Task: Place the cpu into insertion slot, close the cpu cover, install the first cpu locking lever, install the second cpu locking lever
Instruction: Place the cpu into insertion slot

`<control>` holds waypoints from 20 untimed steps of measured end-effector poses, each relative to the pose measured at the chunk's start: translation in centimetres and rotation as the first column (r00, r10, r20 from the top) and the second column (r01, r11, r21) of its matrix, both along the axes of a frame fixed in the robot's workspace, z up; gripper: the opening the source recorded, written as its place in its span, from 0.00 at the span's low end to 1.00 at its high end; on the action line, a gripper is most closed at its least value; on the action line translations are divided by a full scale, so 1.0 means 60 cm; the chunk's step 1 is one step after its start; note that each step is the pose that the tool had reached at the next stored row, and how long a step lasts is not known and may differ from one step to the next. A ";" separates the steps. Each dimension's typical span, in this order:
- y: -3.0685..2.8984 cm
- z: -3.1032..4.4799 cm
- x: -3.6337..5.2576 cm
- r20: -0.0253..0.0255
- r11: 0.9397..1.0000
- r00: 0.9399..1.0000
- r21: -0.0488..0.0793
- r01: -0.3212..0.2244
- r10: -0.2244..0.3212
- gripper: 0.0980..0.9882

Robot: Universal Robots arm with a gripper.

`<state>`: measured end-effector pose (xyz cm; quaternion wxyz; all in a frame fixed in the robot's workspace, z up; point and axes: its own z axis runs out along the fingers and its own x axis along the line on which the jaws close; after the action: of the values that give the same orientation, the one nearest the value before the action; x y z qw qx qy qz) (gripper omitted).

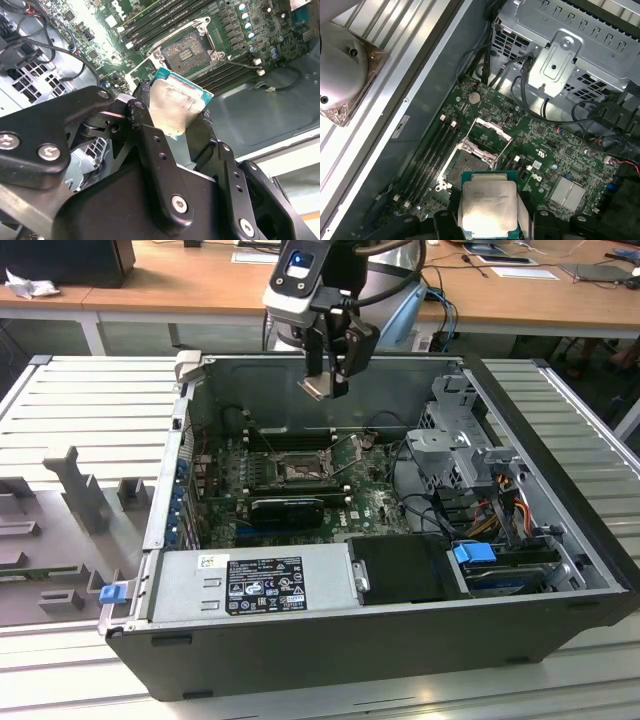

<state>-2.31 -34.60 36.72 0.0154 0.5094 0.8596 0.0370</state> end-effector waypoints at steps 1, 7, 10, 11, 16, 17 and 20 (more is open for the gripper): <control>0.0000 0.000 0.000 0.000 1.000 1.000 0.000 0.007 -0.007 0.48; 0.0000 -0.001 0.000 0.000 0.999 0.999 -0.002 0.035 -0.035 0.48; 0.0000 -0.001 0.000 0.000 0.998 0.998 -0.003 0.058 -0.058 0.48; 0.0000 -0.001 0.000 0.000 0.998 0.998 -0.003 0.063 -0.063 0.48; 0.0000 -0.002 0.000 0.000 0.996 0.996 -0.004 0.092 -0.092 0.48; 0.0000 -0.002 0.000 0.000 0.995 0.995 -0.004 0.097 -0.097 0.48; 0.0000 -0.002 0.000 0.000 0.994 0.994 -0.005 0.113 -0.113 0.48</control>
<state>-2.31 -34.60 36.60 0.0186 0.5574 0.8293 0.0341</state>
